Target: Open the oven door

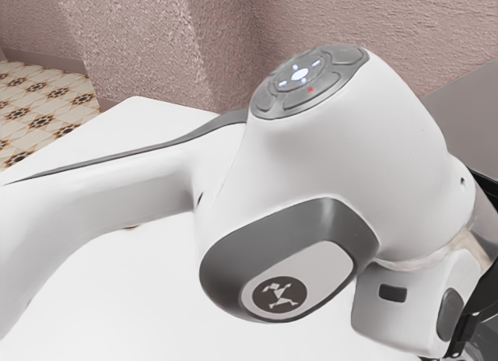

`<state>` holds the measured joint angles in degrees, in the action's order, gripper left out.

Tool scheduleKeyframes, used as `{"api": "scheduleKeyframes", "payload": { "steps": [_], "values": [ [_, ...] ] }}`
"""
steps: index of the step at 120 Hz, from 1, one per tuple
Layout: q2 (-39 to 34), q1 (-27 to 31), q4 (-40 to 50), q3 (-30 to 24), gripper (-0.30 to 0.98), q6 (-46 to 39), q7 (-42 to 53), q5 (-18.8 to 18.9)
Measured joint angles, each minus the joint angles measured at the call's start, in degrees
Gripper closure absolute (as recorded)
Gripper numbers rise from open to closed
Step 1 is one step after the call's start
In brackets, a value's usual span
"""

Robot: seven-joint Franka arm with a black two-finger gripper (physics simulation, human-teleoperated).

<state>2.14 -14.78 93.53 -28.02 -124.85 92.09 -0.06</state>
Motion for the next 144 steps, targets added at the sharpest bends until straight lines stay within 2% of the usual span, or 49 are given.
{"api": "scheduleKeyframes", "payload": {
  "steps": [34,77,86,94,99,102,106,110,114,117,119,122,127,130,136,144],
  "values": [
    [3.0,2.4,-1.2,0.1,-0.01,-1.7,-0.8,0.4],
    [2.9,2.2,1.2,0.2,0.0,-1.5,-1.4,0.6],
    [0.2,2.6,4.6,0.2,0.0,-1.7,-1.5,0.6],
    [-8.1,3.5,13.1,0.7,0.06,-2.6,-1.7,0.4],
    [-18.7,3.2,23.0,1.0,0.11,-3.7,-1.7,-0.5],
    [-26.0,1.3,29.7,1.1,0.09,-4.4,-1.8,-1.3],
    [-38.7,-4.3,40.1,1.1,0.07,-4.9,-1.8,-2.4],
    [-51.5,-13.8,47.9,-0.6,0.06,-3.9,-2.3,-3.4],
    [-60.4,-24.0,45.9,-3.8,0.04,-0.8,-3.3,-2.6],
    [-62.3,-27.3,38.2,-3.4,0.04,2.1,-4.2,-0.8],
    [-59.8,-25.2,28.6,-1.1,0.03,4.8,-4.9,0.4],
    [-52.8,-17.9,12.6,2.9,0.03,9.6,-6.1,1.9],
    [-35.5,-1.1,-13.0,6.9,0.02,18.8,-9.0,3.6],
    [-25.6,7.7,-23.5,9.0,0.02,24.0,-11.3,4.2],
    [-11.0,18.2,-34.2,15.1,0.02,31.8,-16.5,4.7],
    [0.4,27.1,-37.3,19.3,0.01,38.0,-22.9,5.1]
  ]
}}
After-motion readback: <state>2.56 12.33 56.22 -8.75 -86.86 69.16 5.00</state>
